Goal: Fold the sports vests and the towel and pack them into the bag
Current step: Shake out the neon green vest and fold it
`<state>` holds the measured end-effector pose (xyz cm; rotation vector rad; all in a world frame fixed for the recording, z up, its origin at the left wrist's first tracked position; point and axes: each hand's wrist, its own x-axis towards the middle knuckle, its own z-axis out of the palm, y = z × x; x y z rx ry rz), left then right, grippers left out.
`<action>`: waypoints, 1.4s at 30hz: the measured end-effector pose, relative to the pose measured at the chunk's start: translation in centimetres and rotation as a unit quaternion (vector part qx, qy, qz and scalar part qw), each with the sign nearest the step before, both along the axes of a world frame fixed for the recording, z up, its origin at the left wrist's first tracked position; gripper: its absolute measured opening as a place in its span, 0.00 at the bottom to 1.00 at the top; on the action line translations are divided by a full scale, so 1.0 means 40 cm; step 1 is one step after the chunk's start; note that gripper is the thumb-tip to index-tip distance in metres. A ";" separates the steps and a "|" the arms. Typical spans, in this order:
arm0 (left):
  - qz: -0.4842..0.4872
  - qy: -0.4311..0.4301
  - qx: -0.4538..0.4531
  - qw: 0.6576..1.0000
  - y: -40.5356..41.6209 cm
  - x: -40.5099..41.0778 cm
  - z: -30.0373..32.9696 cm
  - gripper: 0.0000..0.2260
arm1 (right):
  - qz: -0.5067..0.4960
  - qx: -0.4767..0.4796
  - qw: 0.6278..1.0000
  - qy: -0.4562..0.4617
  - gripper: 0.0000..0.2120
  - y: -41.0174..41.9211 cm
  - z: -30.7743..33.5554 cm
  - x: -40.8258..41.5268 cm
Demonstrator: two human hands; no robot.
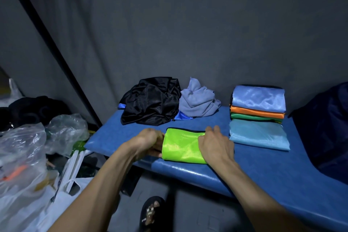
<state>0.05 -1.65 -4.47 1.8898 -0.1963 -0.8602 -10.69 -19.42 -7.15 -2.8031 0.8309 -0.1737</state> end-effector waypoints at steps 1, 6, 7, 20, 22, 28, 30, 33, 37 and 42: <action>0.015 0.024 0.002 1.000 -0.006 0.000 0.008 0.16 | 0.000 0.000 1.000 0.000 0.15 0.000 0.000 0.000; 0.033 -0.066 0.077 0.994 -0.054 0.000 -0.003 0.24 | -0.006 0.010 1.000 -0.009 0.15 -0.002 -0.001 0.003; 0.033 -0.127 0.119 0.984 -0.062 -0.001 -0.015 0.23 | -0.009 0.020 1.000 -0.012 0.15 -0.005 0.000 0.003; 0.016 -0.390 0.265 0.882 -0.080 -0.032 -0.095 0.15 | -0.053 0.088 0.995 0.006 0.21 -0.035 0.028 0.016; 0.000 -0.402 0.248 0.881 -0.078 -0.024 -0.104 0.16 | -0.062 0.093 0.994 0.006 0.21 -0.038 0.028 0.014; -0.034 -0.423 0.248 0.871 -0.075 -0.011 -0.122 0.19 | -0.091 0.180 0.978 -0.059 0.18 -0.055 0.015 0.020; -0.031 -0.430 0.244 0.869 -0.072 -0.016 -0.126 0.19 | -0.096 0.237 0.959 -0.121 0.18 -0.060 0.012 0.022; -0.027 -0.435 0.223 0.872 -0.063 -0.025 -0.126 0.19 | -0.108 0.329 0.915 -0.205 0.16 -0.059 0.012 0.020; -0.041 -0.430 0.213 0.877 -0.054 -0.029 -0.111 0.19 | -0.133 0.408 0.865 -0.261 0.12 -0.052 0.006 0.017; -0.086 -0.396 0.204 0.891 -0.055 -0.027 -0.087 0.18 | -0.157 0.456 0.822 -0.303 0.09 -0.054 0.009 0.017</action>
